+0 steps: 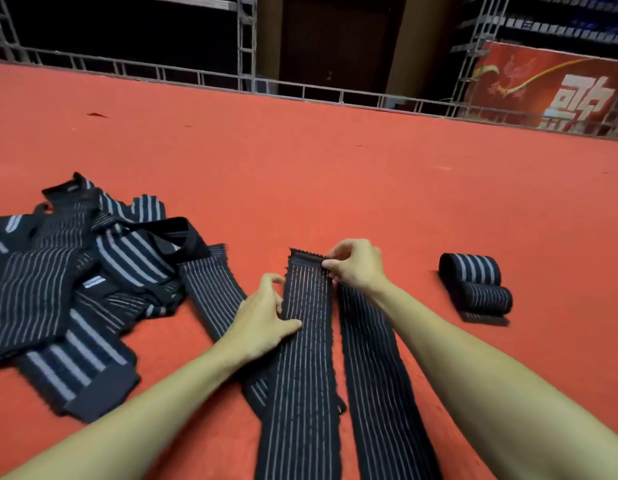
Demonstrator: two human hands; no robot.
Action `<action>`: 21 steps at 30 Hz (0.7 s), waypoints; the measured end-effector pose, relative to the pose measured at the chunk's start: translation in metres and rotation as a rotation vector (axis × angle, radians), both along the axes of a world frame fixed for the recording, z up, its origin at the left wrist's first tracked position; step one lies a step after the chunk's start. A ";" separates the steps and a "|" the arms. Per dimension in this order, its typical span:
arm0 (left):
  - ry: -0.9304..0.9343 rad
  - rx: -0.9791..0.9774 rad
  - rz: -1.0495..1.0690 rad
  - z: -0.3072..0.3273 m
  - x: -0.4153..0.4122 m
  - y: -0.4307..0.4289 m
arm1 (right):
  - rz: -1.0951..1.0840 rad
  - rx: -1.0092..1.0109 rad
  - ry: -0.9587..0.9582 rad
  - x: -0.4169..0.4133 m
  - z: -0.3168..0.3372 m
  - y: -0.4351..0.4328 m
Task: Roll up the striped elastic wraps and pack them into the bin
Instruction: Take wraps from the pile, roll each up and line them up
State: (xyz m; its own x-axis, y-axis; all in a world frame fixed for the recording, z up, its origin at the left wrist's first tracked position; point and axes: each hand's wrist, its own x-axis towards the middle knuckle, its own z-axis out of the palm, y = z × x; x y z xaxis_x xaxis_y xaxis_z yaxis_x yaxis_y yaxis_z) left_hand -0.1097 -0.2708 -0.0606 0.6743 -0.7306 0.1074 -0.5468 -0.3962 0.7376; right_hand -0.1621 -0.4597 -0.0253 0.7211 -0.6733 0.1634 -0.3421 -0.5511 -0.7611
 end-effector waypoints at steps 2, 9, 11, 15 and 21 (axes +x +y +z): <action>-0.062 0.005 0.013 -0.008 0.004 -0.004 | 0.013 -0.050 0.041 0.013 -0.013 -0.006; -0.290 0.064 -0.135 -0.001 -0.004 -0.022 | 0.023 -0.184 0.118 0.018 -0.024 -0.014; -0.191 0.033 -0.226 0.004 -0.014 -0.031 | -0.013 -0.210 0.097 0.010 -0.022 -0.022; -0.042 0.001 -0.227 0.000 -0.030 -0.052 | -0.084 -0.245 0.093 -0.026 -0.027 -0.045; -0.120 -0.037 -0.132 -0.014 -0.033 -0.060 | -0.102 -0.238 0.108 -0.053 -0.056 -0.067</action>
